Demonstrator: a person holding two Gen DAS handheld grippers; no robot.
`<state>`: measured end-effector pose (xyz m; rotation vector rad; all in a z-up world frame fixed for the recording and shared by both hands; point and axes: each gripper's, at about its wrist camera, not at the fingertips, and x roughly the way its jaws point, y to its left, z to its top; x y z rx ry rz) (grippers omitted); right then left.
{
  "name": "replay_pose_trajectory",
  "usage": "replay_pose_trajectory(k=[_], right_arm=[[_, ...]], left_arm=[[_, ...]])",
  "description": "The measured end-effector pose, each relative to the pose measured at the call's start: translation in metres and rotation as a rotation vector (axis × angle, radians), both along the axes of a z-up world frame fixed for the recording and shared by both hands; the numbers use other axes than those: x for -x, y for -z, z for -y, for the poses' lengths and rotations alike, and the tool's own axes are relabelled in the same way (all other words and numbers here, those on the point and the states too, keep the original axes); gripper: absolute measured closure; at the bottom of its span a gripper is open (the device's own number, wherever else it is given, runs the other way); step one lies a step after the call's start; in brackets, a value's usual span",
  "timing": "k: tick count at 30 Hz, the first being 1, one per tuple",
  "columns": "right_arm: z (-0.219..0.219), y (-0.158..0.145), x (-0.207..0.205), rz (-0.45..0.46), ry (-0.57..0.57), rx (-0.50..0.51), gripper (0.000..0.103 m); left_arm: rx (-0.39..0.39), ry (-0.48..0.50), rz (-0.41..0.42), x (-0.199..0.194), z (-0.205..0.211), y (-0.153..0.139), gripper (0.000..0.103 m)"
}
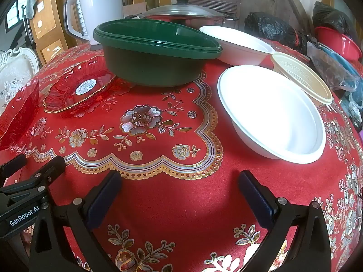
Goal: Organize plates and bowls
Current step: 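Move both tools toward the large red wedding bowl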
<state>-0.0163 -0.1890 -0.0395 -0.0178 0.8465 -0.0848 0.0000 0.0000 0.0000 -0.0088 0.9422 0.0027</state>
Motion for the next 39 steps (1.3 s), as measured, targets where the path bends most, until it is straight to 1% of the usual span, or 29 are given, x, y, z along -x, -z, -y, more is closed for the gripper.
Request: replay_pose_trajectory(k=[9,11,12,15,20,25,28,30,32,35,39], right_arm=[[0.000,0.000,0.000,0.000,0.000,0.000,0.000],[0.000,0.000,0.000,0.000,0.000,-0.001,0.000],[0.000,0.000,0.000,-0.006,-0.003,0.001,0.000],[0.000,-0.002,-0.007,-0.060,-0.002,-0.003,0.000],[0.001,-0.004,-0.004,-0.066,0.026,-0.006,0.000],[-0.006,-0.003,-0.005,-0.114,0.067,-0.012,0.000],[-0.013,-0.009,-0.002,-0.119,0.062,0.004,0.000],[-0.017,-0.017,0.003,-0.102,0.046,0.003,0.000],[-0.022,-0.026,0.008,-0.084,0.024,-0.017,0.000],[-0.036,-0.038,0.012,-0.061,-0.012,0.008,0.000],[-0.049,-0.048,0.013,-0.054,-0.063,-0.009,0.000]], left_arm=[[-0.003,0.000,0.000,0.000,0.000,0.000,0.001],[-0.002,0.013,-0.010,-0.001,-0.001,0.000,0.001],[-0.002,0.024,-0.017,-0.001,-0.001,0.000,0.001],[-0.002,0.045,-0.037,-0.001,-0.002,-0.001,0.001],[-0.006,0.088,-0.077,-0.004,-0.002,-0.001,0.001],[-0.009,0.121,-0.117,-0.005,-0.006,-0.002,0.001],[-0.001,0.119,-0.137,-0.003,-0.010,-0.003,0.001],[-0.003,0.093,-0.156,0.003,-0.014,-0.007,0.001],[0.008,0.082,-0.156,0.007,-0.019,-0.012,0.001],[0.036,0.066,-0.140,0.015,-0.032,-0.025,0.001],[0.034,0.037,-0.124,0.020,-0.049,-0.039,0.001]])
